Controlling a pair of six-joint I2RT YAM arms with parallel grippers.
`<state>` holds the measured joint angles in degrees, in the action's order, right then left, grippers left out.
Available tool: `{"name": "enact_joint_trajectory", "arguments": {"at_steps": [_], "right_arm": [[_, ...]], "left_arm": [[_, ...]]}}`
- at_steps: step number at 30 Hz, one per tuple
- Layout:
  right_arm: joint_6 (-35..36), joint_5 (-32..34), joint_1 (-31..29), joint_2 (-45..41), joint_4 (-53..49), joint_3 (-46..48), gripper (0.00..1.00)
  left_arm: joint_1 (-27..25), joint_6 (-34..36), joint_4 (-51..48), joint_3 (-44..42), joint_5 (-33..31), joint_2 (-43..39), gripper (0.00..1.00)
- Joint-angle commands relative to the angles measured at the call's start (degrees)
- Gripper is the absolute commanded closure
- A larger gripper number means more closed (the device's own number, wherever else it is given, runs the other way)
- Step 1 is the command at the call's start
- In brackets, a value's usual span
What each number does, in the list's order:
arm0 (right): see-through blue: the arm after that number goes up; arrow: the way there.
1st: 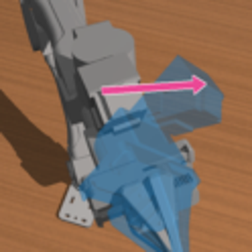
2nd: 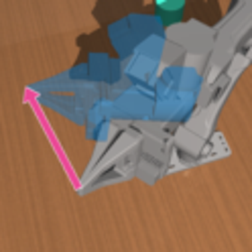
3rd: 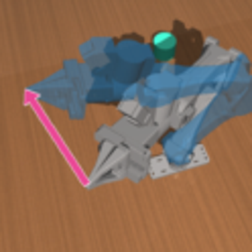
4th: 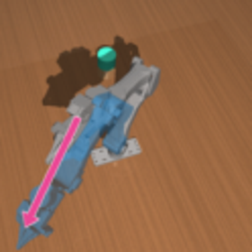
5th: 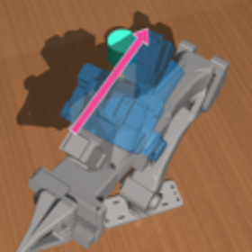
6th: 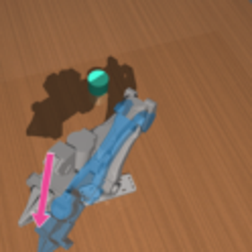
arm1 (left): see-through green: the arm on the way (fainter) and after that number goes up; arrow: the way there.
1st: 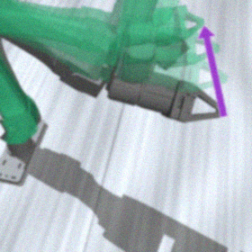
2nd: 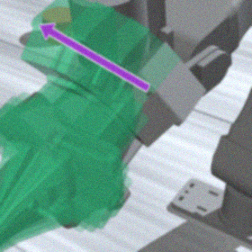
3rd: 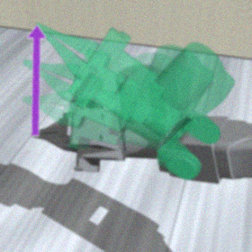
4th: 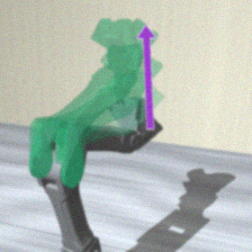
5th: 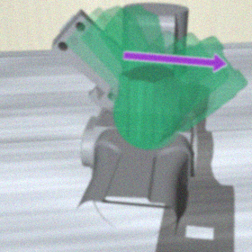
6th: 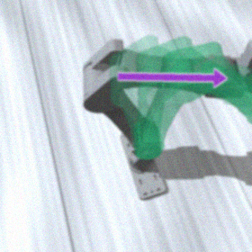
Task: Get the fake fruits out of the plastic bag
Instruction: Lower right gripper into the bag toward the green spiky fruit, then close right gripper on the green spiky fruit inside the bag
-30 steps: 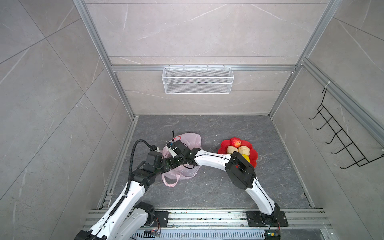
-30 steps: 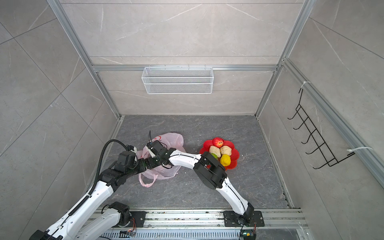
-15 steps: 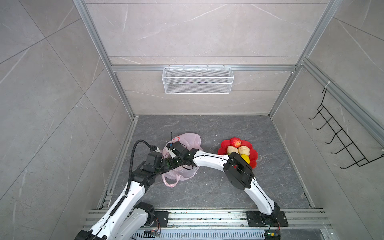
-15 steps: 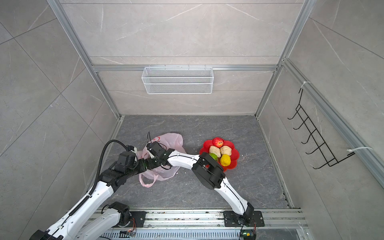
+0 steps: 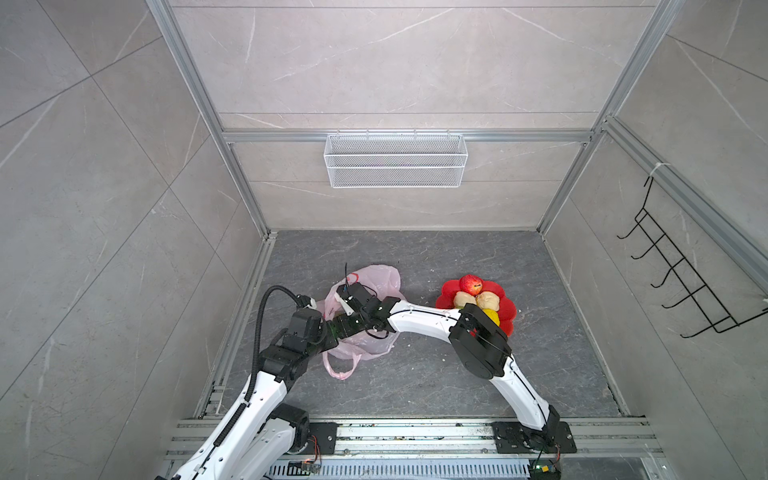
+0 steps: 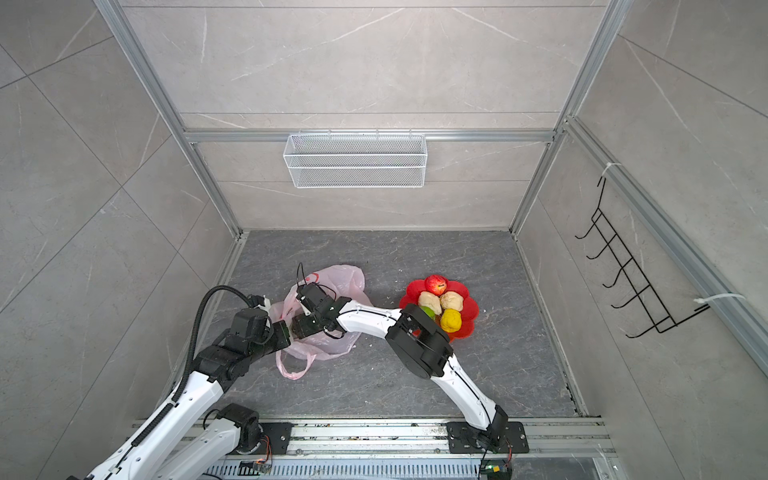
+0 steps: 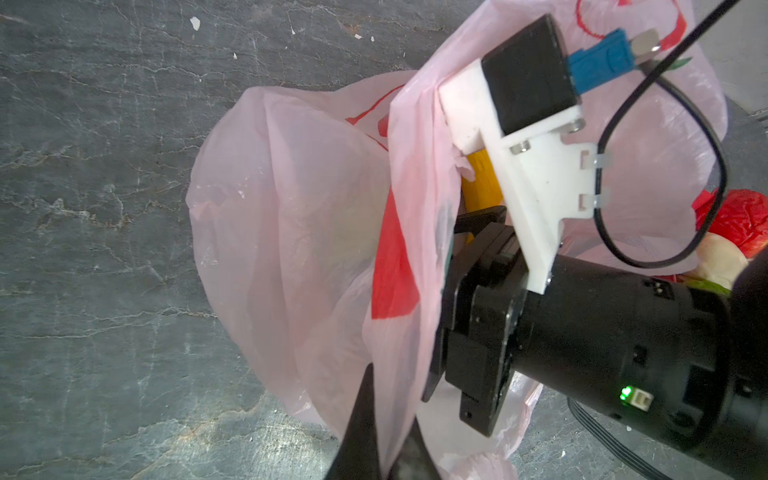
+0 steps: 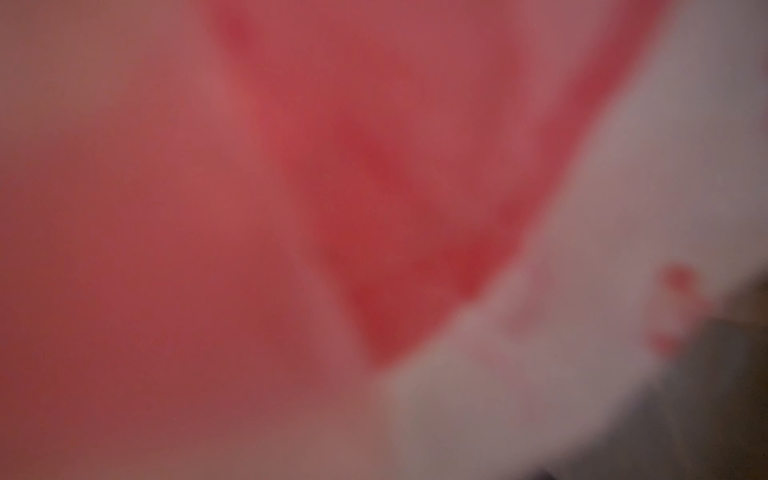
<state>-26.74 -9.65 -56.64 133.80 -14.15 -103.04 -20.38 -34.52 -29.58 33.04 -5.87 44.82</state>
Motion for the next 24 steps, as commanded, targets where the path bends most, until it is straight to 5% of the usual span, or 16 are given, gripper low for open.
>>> {"name": "enact_joint_trajectory", "arguments": {"at_steps": [1, 24], "right_arm": [[-1.09, 1.49, 0.73, -3.76, 0.38, 1.85, 0.53], [-0.5, 1.74, 1.57, -8.79, -1.02, 2.99, 0.53]], "left_arm": [[-0.29, -0.98, -0.84, -0.51, -0.55, -0.67, 0.96], [-0.32, -1.19, 1.79, -0.7, -0.89, 1.27, 0.96]]}}
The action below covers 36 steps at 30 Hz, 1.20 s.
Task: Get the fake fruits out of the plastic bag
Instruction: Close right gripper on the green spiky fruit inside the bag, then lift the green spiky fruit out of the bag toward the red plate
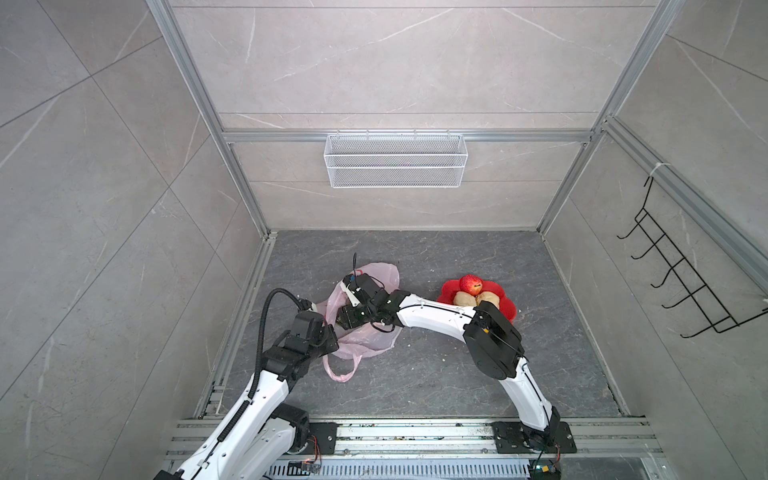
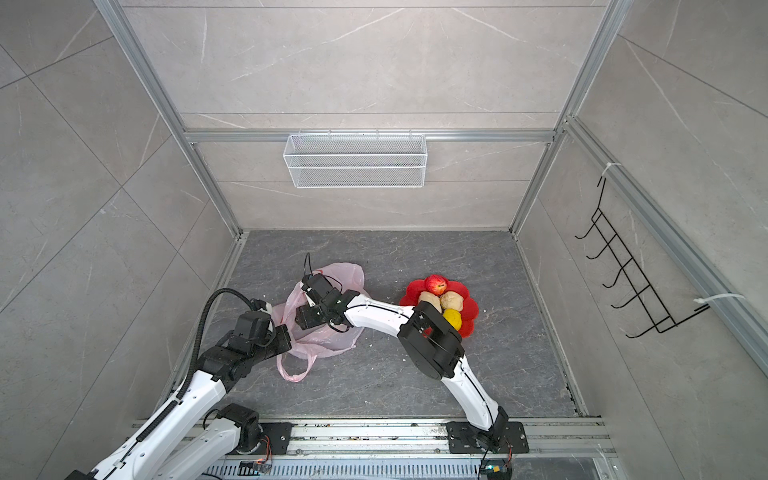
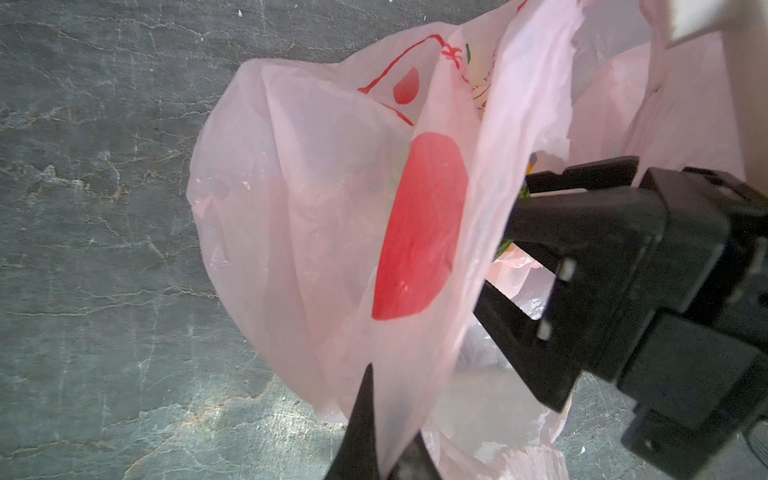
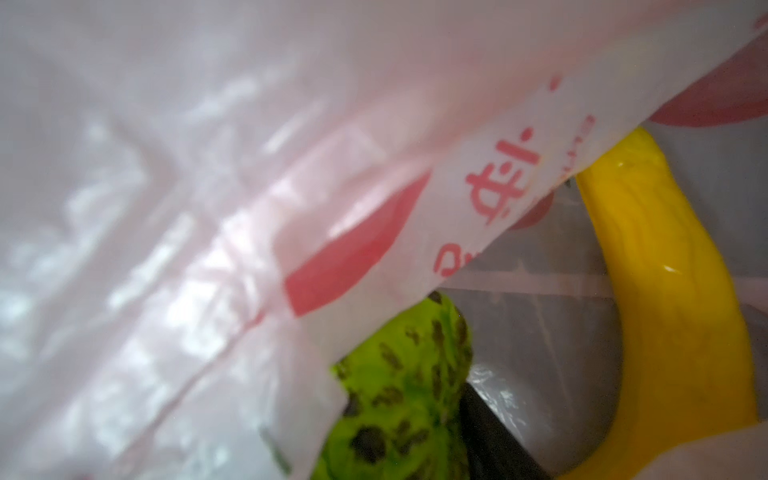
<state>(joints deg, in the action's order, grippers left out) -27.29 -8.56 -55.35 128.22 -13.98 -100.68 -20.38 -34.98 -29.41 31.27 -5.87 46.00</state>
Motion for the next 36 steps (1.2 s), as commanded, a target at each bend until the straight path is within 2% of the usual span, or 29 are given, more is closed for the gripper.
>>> {"name": "enact_joint_trajectory", "arguments": {"at_steps": [1, 18, 36], "right_arm": [[0.21, 0.69, 0.3, -3.54, -1.64, 0.7, 0.53], [0.1, 2.93, 0.07, -10.94, -5.63, 6.58, 0.54], [-0.45, 8.33, -0.29, -25.52, -12.4, 16.44, 0.55]], "left_arm": [[-0.28, -0.94, 1.68, 1.44, -1.26, 0.29, 0.96], [-0.34, -0.7, 7.7, 2.81, -2.75, 1.11, 0.95], [-0.24, 0.35, 10.55, 3.52, -4.04, 2.7, 0.95]]}}
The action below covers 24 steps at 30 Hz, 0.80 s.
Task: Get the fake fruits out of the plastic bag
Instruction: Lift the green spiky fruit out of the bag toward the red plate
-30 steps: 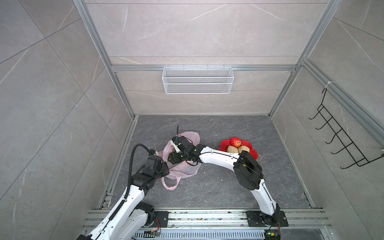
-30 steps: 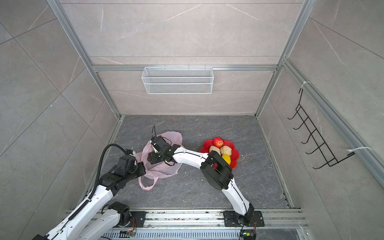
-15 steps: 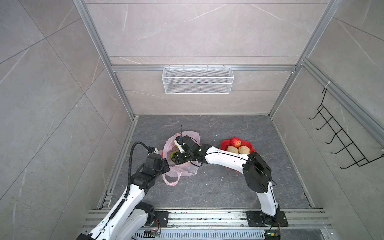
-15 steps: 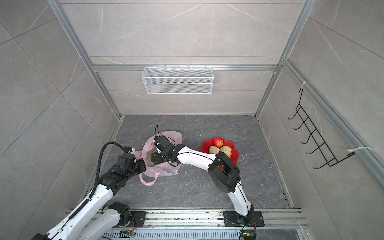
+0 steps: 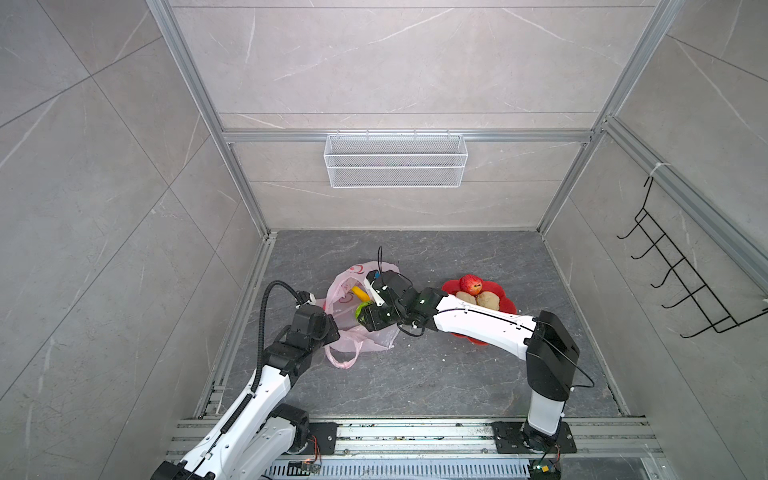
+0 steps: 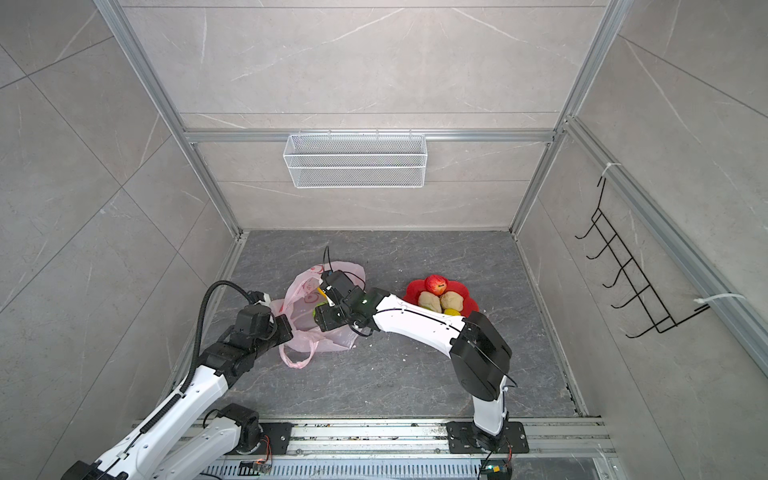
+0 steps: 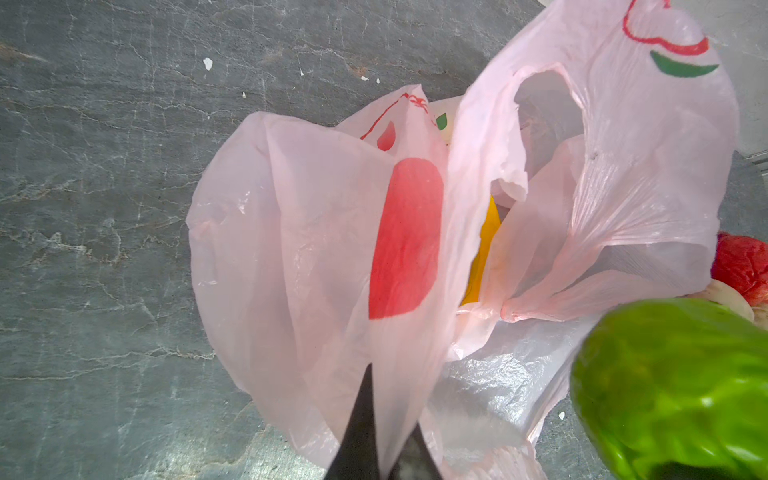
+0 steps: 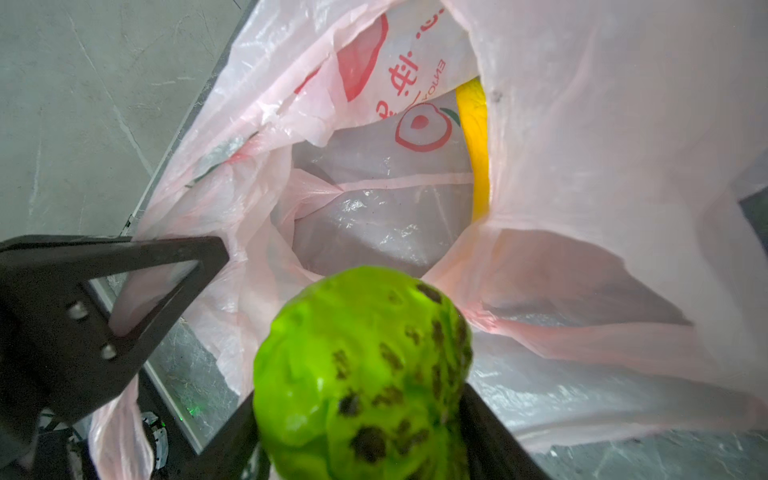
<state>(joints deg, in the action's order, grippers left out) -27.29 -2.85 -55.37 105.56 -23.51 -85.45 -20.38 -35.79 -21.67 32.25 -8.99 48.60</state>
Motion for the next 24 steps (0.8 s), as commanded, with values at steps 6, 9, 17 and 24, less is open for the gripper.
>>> {"name": "enact_joint_trajectory", "arguments": {"at_steps": [6, 9, 17, 24], "right_arm": [[-0.95, 6.17, 0.38, -7.74, -5.4, 3.87, 0.55], [-1.12, 7.61, 0.92, -10.0, -7.39, 4.8, 0.55], [-0.6, 11.91, 3.16, -17.71, -12.9, 8.41, 0.55], [0.04, 14.5, 10.28, -22.57, -17.25, 11.57, 0.55]], "left_arm": [[-0.2, 2.67, 3.4, 3.73, -1.05, 1.46, 0.95], [-0.2, 3.01, 3.65, 4.27, -0.86, 2.03, 0.95], [-0.24, 3.18, 3.34, 4.22, -1.57, 2.28, 0.95], [-0.19, 3.1, 3.17, 4.22, -1.11, 2.36, 0.94]]}}
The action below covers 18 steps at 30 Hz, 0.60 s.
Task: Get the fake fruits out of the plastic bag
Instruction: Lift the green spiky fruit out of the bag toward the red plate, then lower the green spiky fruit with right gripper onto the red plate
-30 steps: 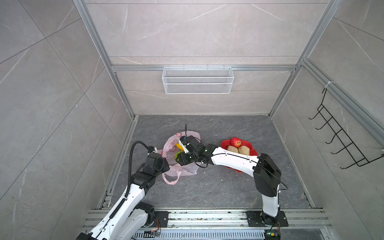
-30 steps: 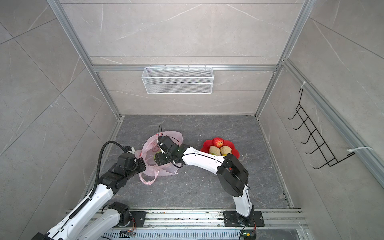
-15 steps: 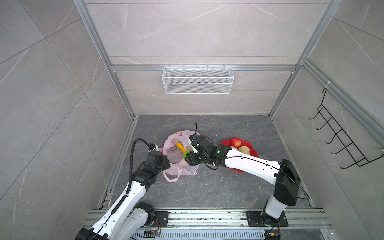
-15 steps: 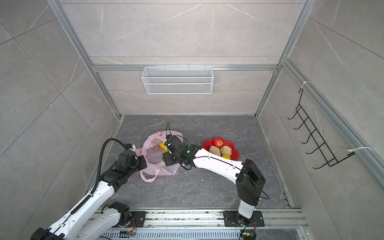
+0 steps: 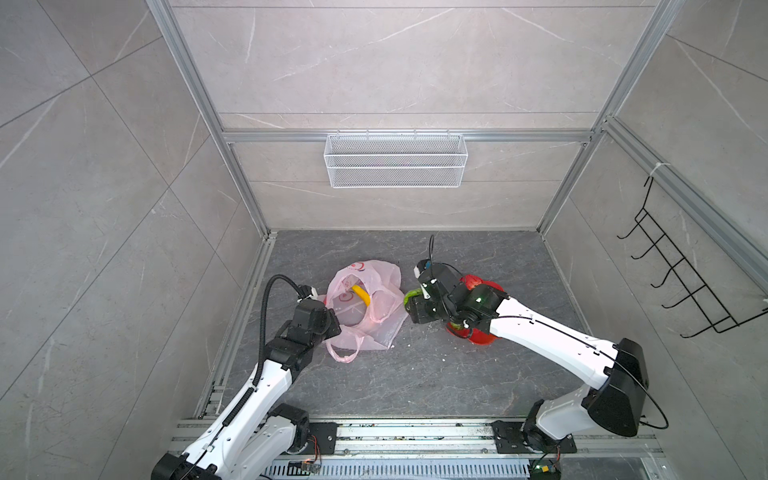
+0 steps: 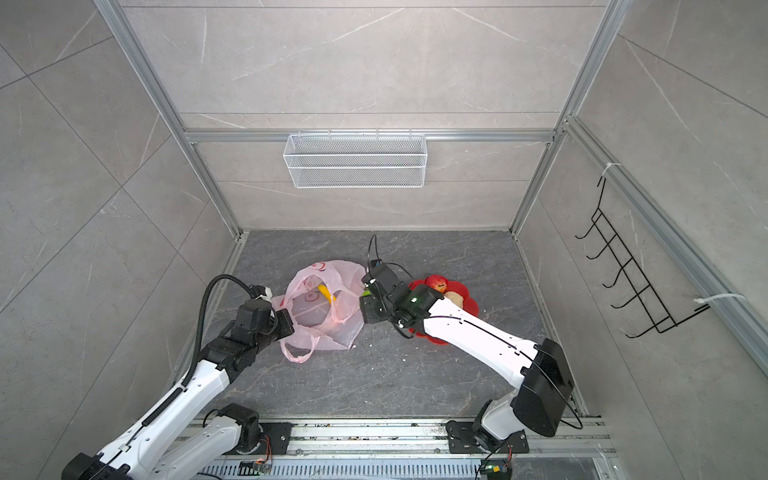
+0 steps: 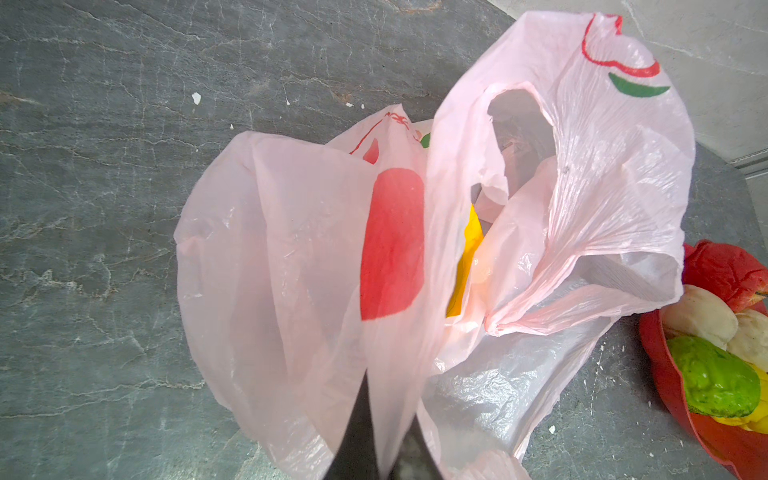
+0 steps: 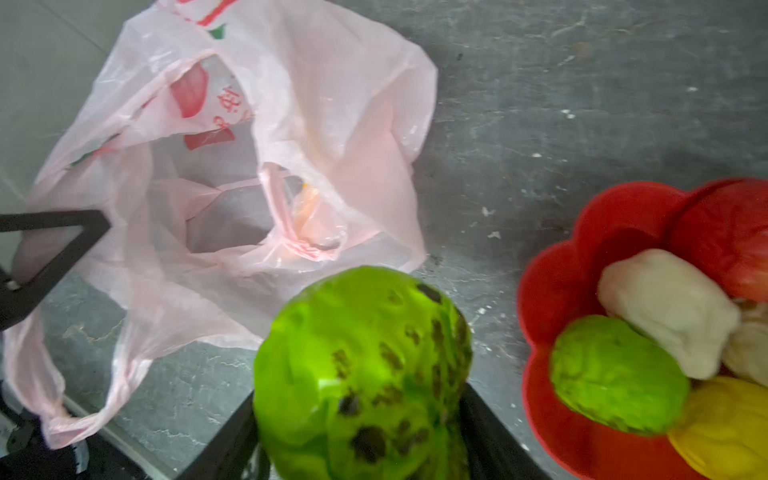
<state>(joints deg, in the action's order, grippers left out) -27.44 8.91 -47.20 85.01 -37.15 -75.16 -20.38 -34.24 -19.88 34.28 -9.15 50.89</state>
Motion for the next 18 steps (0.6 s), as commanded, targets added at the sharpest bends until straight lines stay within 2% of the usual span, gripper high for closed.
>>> {"name": "enact_joint_trajectory", "arguments": {"at_steps": [1, 9, 18], "right_arm": [[0.45, 3.02, 3.39, -2.38, -4.21, 1.33, 0.55], [3.24, 6.73, 11.23, 1.71, -5.45, -0.61, 0.55], [5.38, 8.7, 13.7, 12.6, -5.65, -5.29, 0.55]], "left_arm": [[-0.19, 1.46, 1.33, 2.15, -1.03, 0.0, 0.94], [-0.18, 0.86, 1.16, 1.68, -0.63, 0.1, 0.94], [-0.2, 0.56, 0.6, 2.0, -0.34, 0.37, 0.94]]}}
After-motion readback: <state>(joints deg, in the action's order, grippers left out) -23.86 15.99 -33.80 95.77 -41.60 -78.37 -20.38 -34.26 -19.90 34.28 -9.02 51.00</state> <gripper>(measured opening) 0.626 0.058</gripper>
